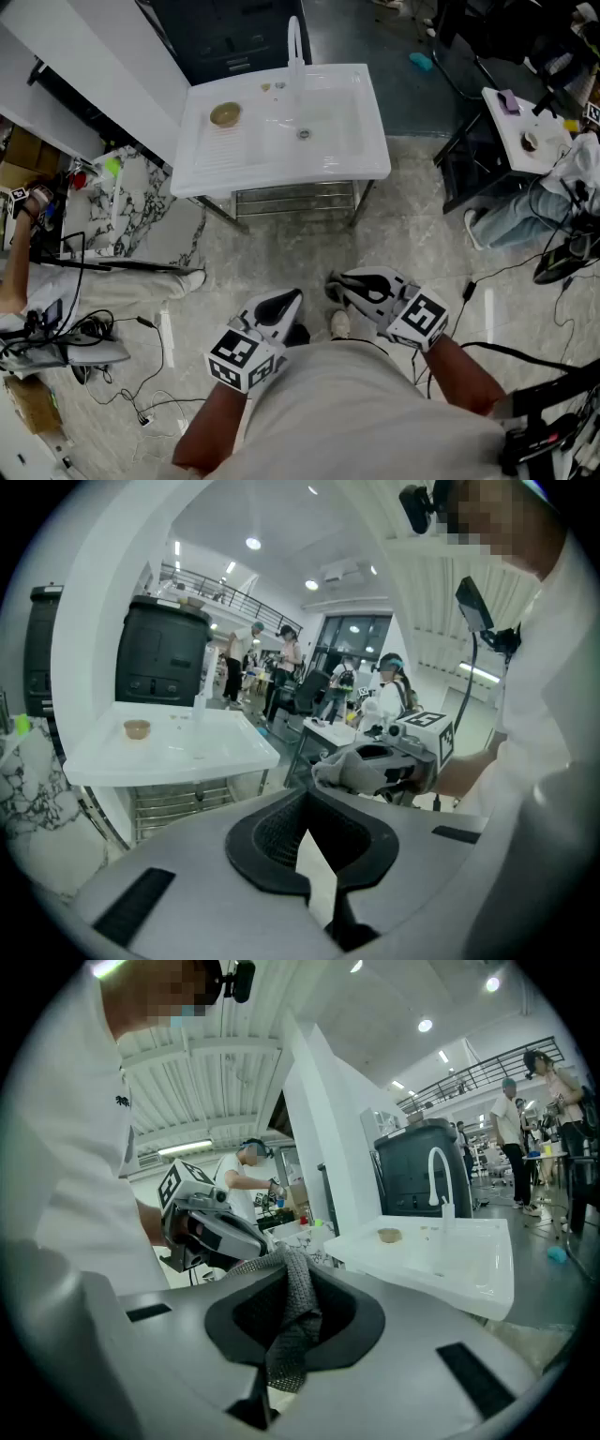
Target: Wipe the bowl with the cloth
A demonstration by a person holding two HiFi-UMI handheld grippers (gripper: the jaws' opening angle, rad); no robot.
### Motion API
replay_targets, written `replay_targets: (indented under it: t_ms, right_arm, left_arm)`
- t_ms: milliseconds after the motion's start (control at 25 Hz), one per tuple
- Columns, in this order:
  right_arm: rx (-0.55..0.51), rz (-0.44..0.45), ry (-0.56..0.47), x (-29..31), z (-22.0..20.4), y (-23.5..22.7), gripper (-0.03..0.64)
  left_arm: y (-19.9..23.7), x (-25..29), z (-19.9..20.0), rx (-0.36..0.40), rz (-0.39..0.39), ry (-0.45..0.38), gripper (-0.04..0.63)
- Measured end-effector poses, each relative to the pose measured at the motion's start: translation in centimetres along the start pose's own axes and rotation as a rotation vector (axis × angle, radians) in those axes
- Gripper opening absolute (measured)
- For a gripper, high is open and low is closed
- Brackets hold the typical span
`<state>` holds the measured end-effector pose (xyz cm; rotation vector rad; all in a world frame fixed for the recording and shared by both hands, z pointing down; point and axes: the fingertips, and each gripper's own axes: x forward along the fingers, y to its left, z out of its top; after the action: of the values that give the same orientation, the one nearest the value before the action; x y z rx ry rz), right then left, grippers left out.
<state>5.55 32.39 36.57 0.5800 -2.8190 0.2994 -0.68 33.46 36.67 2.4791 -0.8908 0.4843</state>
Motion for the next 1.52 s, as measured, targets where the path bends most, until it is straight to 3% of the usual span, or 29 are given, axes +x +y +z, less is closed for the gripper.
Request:
replay_targets:
  t_ms: [360,720,920,1240,1520]
  right_arm:
    - [-0.019,-0.009,-0.016,5.4,3.9,0.5,0.035]
    - [-0.019,-0.012,-0.038,14.7,7.2,1.6,0.035]
    - [-0.003,-0.015,-0.041,18.1,8.5,0.5,0.036]
    - [-0.045,0.007,-0.028,20.9,10.2,-8.1,0.037]
    - [-0.091,0.063,-0.044,22.0,12.9,-17.7,0.037]
  left_arm:
    - [4.9,-4.0,1.9,-0.002,0.008,-0.052,0.011]
    - [13.9,-9.9,1.2,-0.035,0.077,-0.09,0.011]
    - [18.7,-10.6,0.8,-0.085,0.114,-0.09,0.012]
    - [26.3,-4.9,4.6,-0.189,0.151,-0.1,0.012]
    - [34.8,1.5,8.9,-0.279,0.261,-0.078,0.025]
